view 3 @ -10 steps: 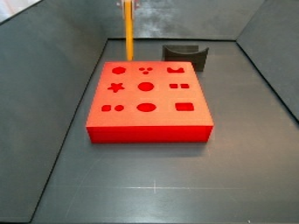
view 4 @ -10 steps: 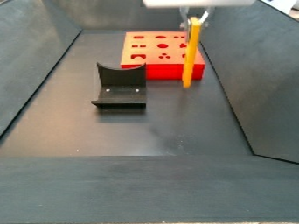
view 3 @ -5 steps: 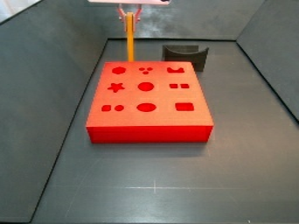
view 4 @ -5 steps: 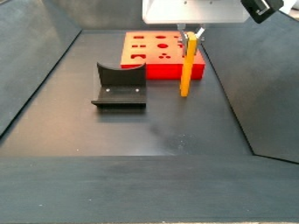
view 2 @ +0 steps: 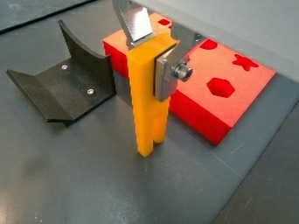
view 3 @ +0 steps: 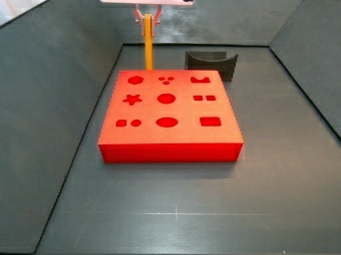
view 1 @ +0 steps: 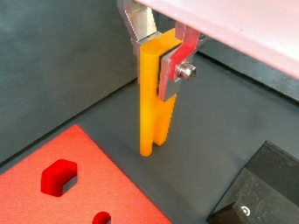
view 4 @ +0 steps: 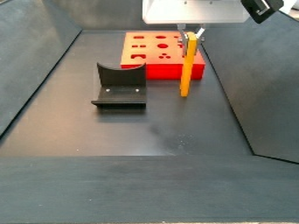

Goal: Pick up the square-circle object. Move up. Rotate the square-circle object. Move to above the board. Insert the square-circle object.
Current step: Rotate the square-circle object.

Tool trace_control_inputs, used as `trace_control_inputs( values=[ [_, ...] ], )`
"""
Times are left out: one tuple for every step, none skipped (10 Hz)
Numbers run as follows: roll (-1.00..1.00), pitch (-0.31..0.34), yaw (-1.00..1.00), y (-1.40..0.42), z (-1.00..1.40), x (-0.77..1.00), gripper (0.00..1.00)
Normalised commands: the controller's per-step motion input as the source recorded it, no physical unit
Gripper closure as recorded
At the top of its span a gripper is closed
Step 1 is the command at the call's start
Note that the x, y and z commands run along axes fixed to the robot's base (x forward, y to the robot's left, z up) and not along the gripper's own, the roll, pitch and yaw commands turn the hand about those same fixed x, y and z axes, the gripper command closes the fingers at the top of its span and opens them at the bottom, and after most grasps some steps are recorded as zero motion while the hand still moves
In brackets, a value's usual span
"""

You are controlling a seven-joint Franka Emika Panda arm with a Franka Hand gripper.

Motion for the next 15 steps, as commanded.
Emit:
trace_control_inputs(
  values=[
    [-0.21,-0.058,-0.04,0.02,-0.14,0.01,1.0],
    [-0.01,-0.058,-0.04,0.0,0.0,0.0,0.0],
    [-0.01,-0.055,-0.03,0.0,1.0,0.0,0.0],
    [-0.01,-0.046,-0.03,0.0,1.0,-0.01,0.0],
    [-0.01,0.003,-0.03,0.01,1.0,-0.03,0.0],
    [0.0,0.027,-0.03,0.01,0.87,-0.03,0.0],
    [0.01,0.036,-0.03,0.02,0.75,-0.02,0.0],
    [0.03,0.059,-0.02,0.02,0.46,-0.01,0.0],
    [0.04,0.074,-0.02,0.02,0.28,0.01,0.0],
    [0.01,0.014,-1.0,0.08,0.0,0.0,0.0],
    [0.0,0.013,-1.0,0.07,-0.1,0.02,0.0],
    [0.0,0.01,-1.0,0.06,-0.06,0.03,0.0],
    [0.0,0.009,-1.0,0.05,-0.04,0.03,0.0],
    [0.0,0.01,-1.0,0.04,-0.04,0.03,0.0],
    [0.0,0.01,-1.0,0.03,-0.04,0.03,0.0]
  ],
)
